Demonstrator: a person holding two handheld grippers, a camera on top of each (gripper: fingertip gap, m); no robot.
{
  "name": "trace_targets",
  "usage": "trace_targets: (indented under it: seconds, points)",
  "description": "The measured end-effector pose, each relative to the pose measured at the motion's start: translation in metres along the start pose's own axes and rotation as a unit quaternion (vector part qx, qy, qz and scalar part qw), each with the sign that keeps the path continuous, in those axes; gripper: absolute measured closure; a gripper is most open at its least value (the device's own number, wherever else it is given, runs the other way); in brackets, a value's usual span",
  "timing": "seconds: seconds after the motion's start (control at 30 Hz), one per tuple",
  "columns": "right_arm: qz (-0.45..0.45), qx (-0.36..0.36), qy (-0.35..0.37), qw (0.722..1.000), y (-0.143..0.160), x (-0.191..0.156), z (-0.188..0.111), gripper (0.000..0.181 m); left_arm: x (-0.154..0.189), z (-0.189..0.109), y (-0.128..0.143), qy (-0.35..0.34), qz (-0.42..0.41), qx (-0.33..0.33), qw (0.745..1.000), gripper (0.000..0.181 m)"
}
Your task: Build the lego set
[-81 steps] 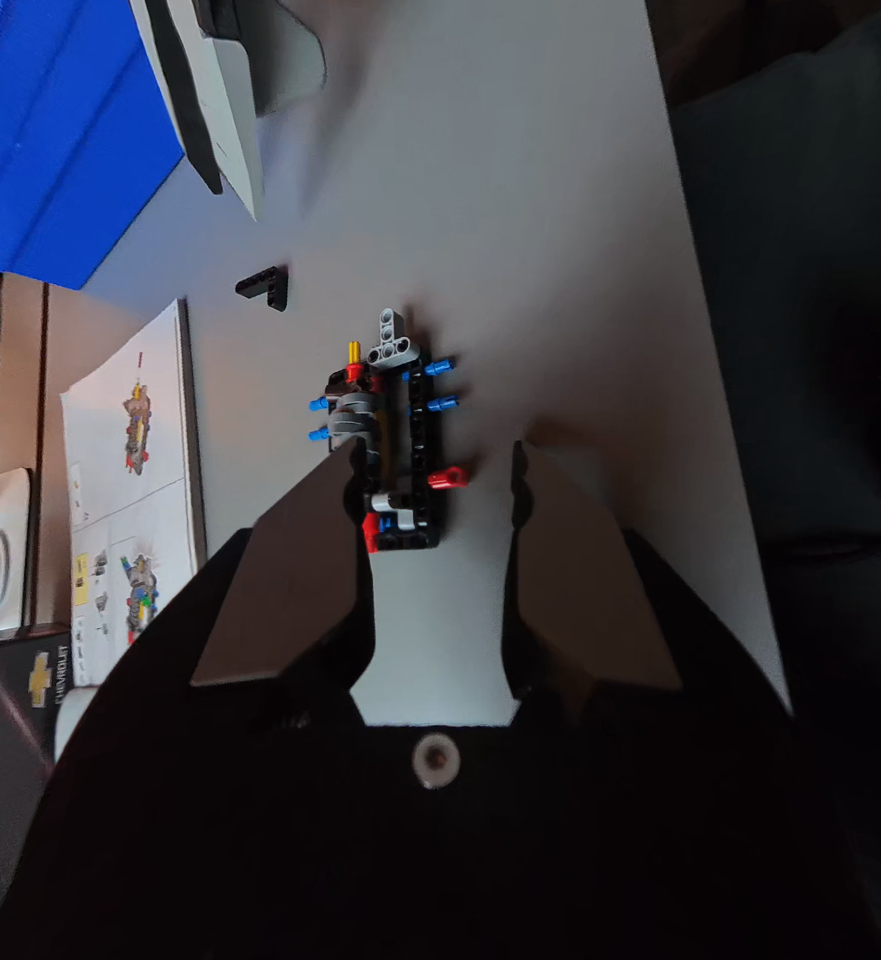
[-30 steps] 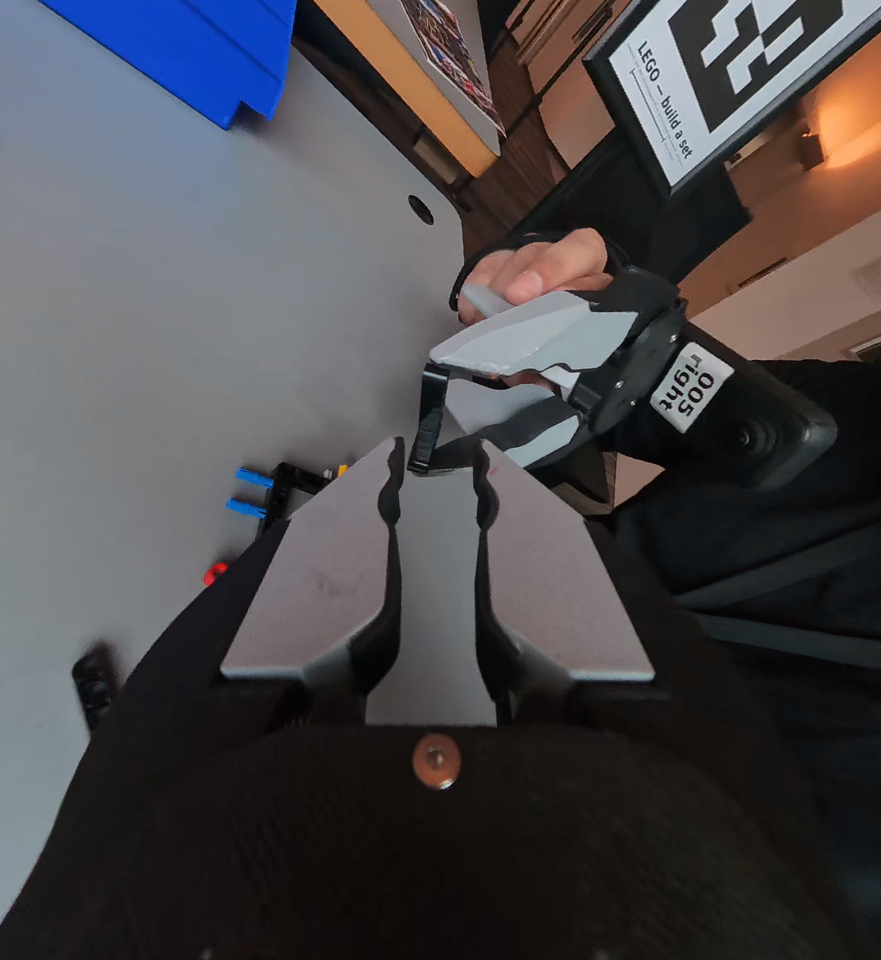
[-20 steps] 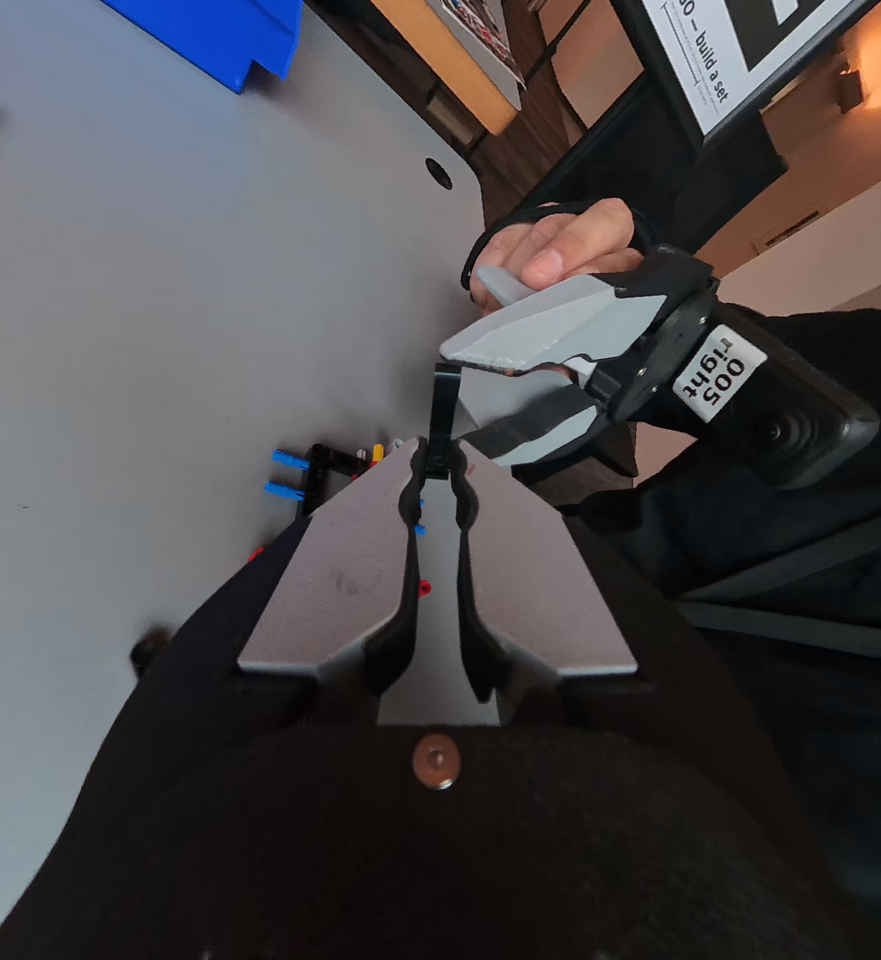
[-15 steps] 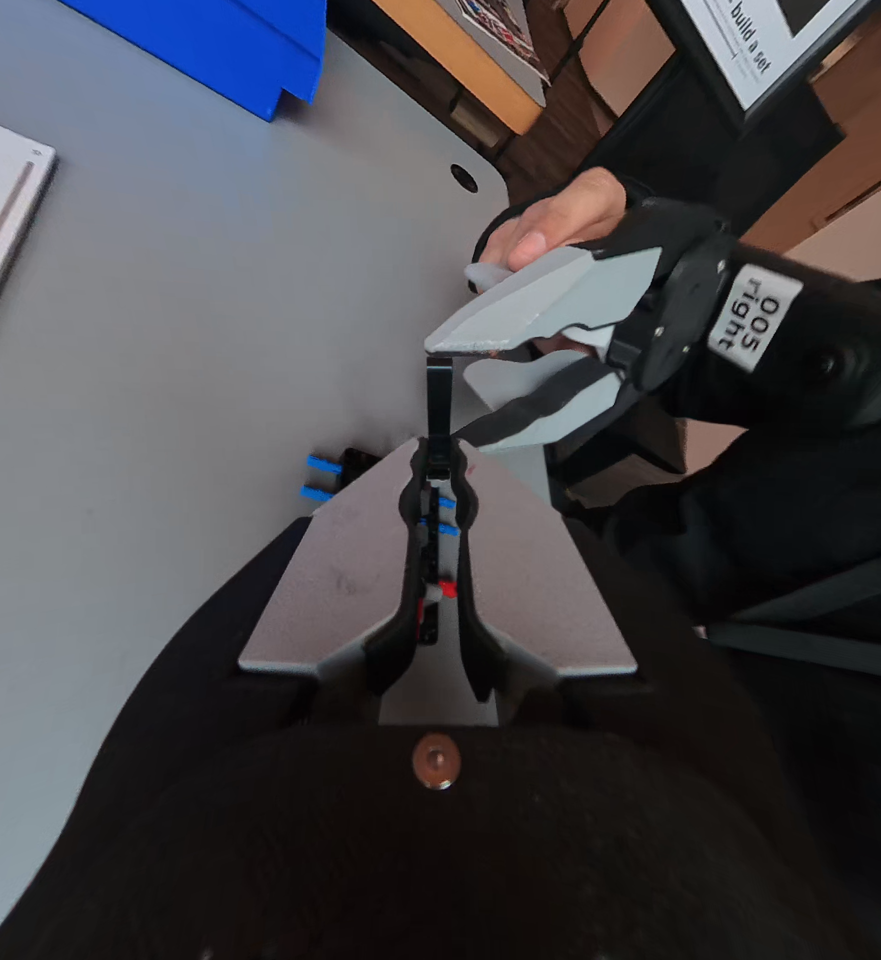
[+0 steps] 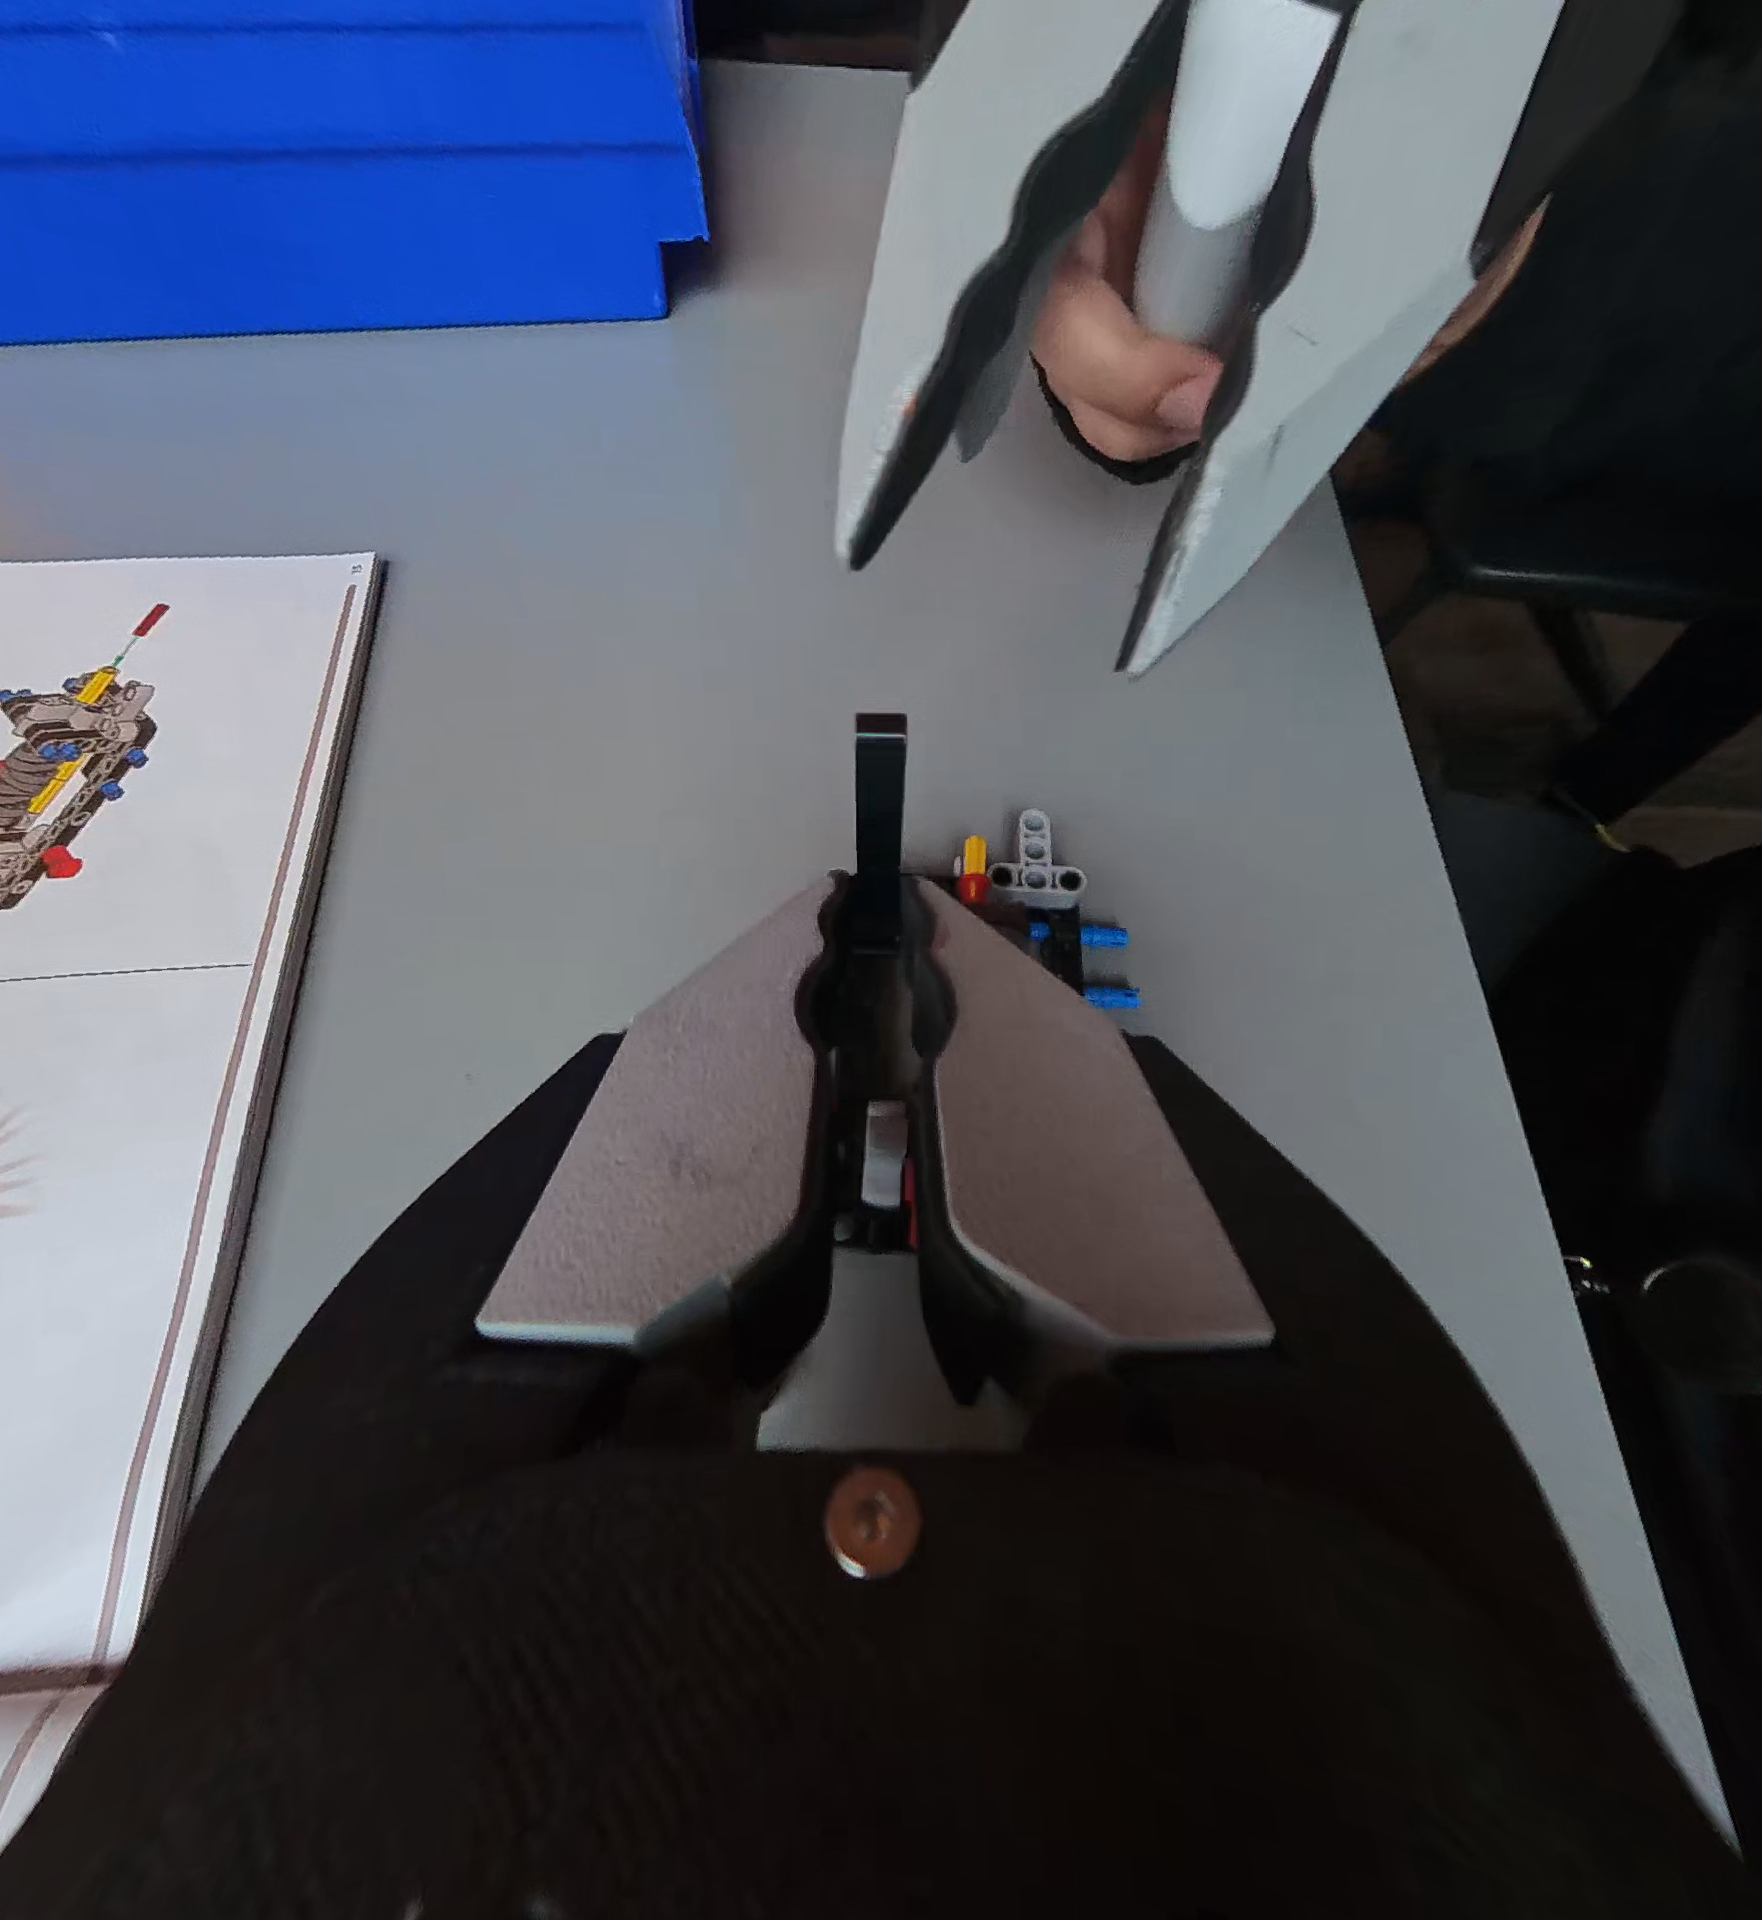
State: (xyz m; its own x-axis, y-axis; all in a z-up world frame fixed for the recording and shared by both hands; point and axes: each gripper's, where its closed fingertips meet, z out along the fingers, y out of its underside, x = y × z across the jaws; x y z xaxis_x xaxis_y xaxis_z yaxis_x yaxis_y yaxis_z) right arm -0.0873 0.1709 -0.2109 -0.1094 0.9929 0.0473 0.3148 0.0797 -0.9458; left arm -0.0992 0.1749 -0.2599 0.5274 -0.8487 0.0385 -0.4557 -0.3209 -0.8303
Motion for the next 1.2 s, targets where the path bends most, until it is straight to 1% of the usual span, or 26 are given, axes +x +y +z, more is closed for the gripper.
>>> trace_targets:
  seconds: [0.07, 0.17, 0.23, 0.4, 0.5, 0.57, 0.6, 0.7, 0.73, 0.8, 0.97, 1.03, 1.2]
  points:
    - [-0.015, -0.013, 0.001, 1.000, 0.001, -0.002, 0.004, 0.144, 0.000, -0.002, 0.001, -0.011, 0.011, -0.001, 1.000, 0.175]
    - [-0.027, -0.032, -0.015, 0.999, 0.000, -0.010, 0.007, 0.145, 0.003, -0.004, 0.001, -0.014, 0.030, -0.008, 0.999, 0.175]
    - [-0.034, -0.047, -0.010, 0.998, 0.002, -0.009, 0.006, 0.152, 0.008, -0.006, -0.001, -0.015, 0.050, -0.009, 0.999, 0.175]
    - [-0.038, -0.062, -0.031, 0.997, 0.002, -0.021, 0.002, 0.152, 0.022, -0.007, -0.006, -0.038, 0.107, -0.025, 0.993, 0.176]
    - [-0.066, -0.080, -0.028, 0.994, 0.003, -0.025, 0.003, 0.163, 0.031, -0.005, -0.010, -0.044, 0.122, -0.030, 0.991, 0.176]
    - [-0.079, -0.101, -0.034, 0.991, 0.008, -0.029, 0.004, 0.166, 0.039, -0.005, -0.014, -0.041, 0.120, -0.025, 0.992, 0.176]
    - [-0.086, -0.106, -0.042, 0.990, 0.009, -0.033, 0.004, 0.175, 0.040, -0.005, -0.016, -0.047, 0.118, -0.024, 0.992, 0.176]
    - [-0.108, -0.124, -0.044, 0.986, 0.011, -0.037, 0.005, 0.176, 0.043, -0.006, -0.014, -0.054, 0.098, -0.032, 0.993, 0.175]
    - [-0.104, -0.136, -0.052, 0.984, 0.014, -0.040, 0.005, 0.176, 0.046, -0.005, -0.011, -0.045, 0.085, -0.038, 0.995, 0.175]
    - [-0.099, -0.164, -0.046, 0.980, 0.024, -0.036, 0.006, 0.176, 0.046, -0.010, 0.001, -0.049, 0.066, -0.059, 0.995, 0.166]
    - [-0.134, -0.240, -0.027, 0.961, 0.049, -0.032, 0.013, 0.176, 0.035, -0.032, 0.027, -0.087, 0.050, -0.085, 0.991, 0.165]
    - [-0.144, -0.274, -0.027, 0.950, 0.057, -0.033, 0.016, 0.175, 0.035, -0.035, 0.033, -0.085, 0.040, -0.092, 0.991, 0.165]
    - [-0.171, -0.280, -0.022, 0.944, 0.055, -0.035, 0.023, 0.176, 0.038, -0.031, 0.033, -0.078, 0.034, -0.086, 0.993, 0.168]
